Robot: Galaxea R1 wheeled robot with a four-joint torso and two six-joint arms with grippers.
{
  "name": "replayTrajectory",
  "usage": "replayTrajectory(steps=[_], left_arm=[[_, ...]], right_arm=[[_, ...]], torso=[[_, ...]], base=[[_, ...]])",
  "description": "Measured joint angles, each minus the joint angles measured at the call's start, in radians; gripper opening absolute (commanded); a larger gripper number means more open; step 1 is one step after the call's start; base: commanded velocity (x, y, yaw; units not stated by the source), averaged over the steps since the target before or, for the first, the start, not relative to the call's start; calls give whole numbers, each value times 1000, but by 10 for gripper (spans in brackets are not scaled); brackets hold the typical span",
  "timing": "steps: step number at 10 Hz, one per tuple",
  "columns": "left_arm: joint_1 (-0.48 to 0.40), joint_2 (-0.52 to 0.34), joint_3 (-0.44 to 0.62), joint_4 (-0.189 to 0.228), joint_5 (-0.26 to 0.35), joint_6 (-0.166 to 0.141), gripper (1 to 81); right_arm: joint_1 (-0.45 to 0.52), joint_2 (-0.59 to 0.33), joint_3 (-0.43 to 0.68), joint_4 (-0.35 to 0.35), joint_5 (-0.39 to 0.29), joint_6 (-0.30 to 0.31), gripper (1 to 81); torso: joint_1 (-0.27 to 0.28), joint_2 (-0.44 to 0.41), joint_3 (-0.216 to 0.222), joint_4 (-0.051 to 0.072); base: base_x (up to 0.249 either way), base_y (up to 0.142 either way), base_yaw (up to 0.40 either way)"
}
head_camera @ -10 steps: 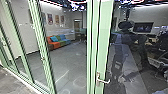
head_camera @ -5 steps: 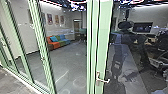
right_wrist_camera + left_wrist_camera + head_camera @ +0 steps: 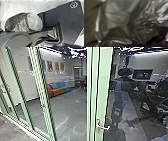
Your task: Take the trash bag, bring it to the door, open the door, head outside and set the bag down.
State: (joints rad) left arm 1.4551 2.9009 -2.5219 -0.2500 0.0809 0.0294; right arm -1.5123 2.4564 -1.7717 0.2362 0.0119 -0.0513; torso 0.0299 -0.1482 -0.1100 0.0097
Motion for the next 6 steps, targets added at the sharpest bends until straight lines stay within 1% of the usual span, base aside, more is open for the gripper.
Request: replayTrajectory(steps=[2, 3, 4, 5, 6], left_arm=[[0, 6, 1, 0, 0, 0, 10], [0, 5, 1, 0, 0, 0, 10], [0, 6, 1, 0, 0, 0, 10], [0, 6, 1, 0, 0, 0, 10], [1, 6, 1, 0, 0, 0, 10]], right_arm=[[20, -112, 157, 9, 7, 19, 811], [39, -163, 229, 24, 8, 26, 811], [70, -224, 327, 57, 13, 34, 811], [96, -268, 396, 79, 14, 38, 811], [144, -344, 499, 113, 14, 46, 811]], torso=[[0, 0, 0, 0], [0, 0, 0, 0], [0, 0, 0, 0], [0, 0, 0, 0], [0, 0, 0, 0]], base=[[0, 0, 0], [0, 0, 0], [0, 0, 0], [0, 0, 0], [0, 0, 0]])
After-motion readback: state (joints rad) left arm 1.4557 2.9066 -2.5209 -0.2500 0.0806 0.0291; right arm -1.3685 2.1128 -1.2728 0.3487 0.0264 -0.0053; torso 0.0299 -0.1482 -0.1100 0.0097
